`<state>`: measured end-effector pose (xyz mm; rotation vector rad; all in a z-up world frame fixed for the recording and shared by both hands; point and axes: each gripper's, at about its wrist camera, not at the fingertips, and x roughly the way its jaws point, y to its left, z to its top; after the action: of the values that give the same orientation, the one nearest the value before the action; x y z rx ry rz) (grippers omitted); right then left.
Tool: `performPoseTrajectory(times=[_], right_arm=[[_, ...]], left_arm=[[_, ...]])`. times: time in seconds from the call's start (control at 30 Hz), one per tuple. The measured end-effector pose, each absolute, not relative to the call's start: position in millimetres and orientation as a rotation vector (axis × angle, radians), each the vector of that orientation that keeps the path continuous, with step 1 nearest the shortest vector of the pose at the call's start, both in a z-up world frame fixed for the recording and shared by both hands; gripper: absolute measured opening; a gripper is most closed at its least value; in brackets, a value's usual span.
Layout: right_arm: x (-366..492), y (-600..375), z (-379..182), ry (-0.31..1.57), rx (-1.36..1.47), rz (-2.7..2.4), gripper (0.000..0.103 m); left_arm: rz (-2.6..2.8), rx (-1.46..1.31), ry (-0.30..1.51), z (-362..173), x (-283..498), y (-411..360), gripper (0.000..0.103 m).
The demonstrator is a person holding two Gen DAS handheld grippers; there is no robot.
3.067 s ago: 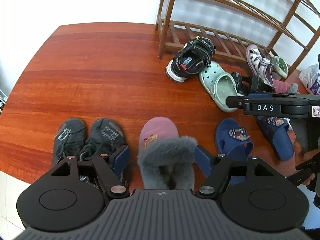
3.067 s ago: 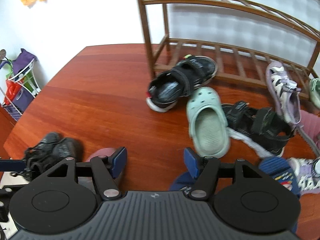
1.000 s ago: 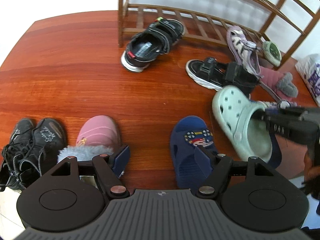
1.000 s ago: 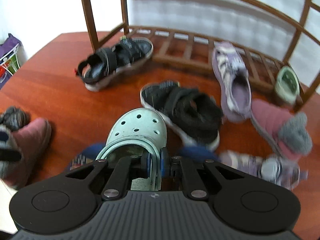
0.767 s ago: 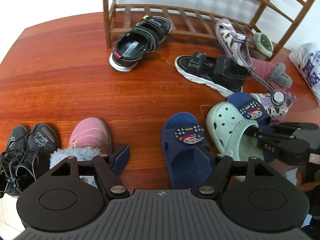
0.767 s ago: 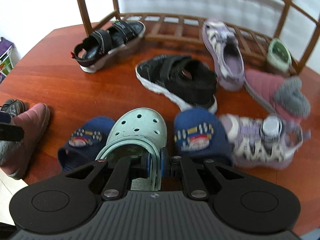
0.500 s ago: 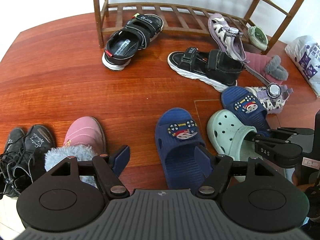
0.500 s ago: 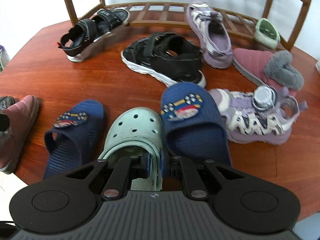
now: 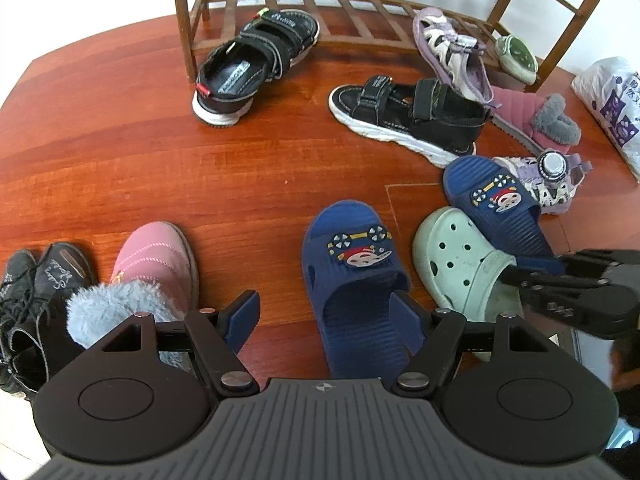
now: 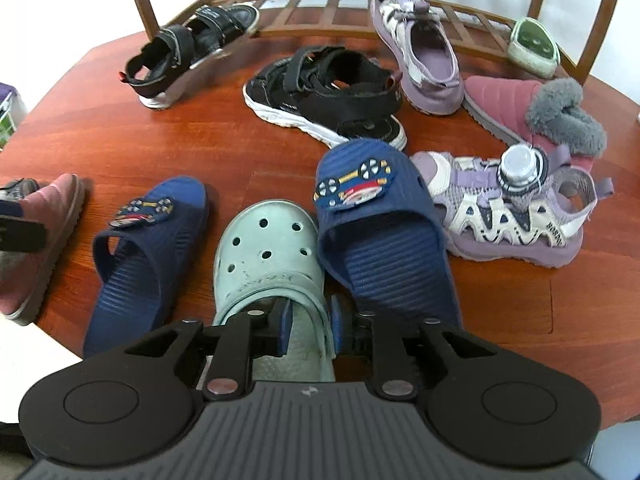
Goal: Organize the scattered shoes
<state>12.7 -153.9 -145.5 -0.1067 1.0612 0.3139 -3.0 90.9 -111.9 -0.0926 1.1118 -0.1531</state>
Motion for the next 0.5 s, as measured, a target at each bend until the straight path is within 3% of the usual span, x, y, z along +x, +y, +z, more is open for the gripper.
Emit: performPoseTrajectory(times=[0.1, 0.23, 0.5], right_arm=[[12.1, -159.2, -129.8, 1.035, -0.126, 0.345, 0.041], [16.8, -171.4, -113.1, 0.989, -0.156, 0.325, 0.042], [43.1, -193.1, -131.2, 0.997, -0.213, 0.271, 0.042]], left_arm=[[-0.154, -0.077, 1.106, -117.6, -3.0, 88.1, 0.072], [-0.157, -0.042, 1.096, -126.3, -3.6, 82.3, 0.071], [-0.144, -0.032, 1.121, -145.9, 2.0, 70.5, 0.064]])
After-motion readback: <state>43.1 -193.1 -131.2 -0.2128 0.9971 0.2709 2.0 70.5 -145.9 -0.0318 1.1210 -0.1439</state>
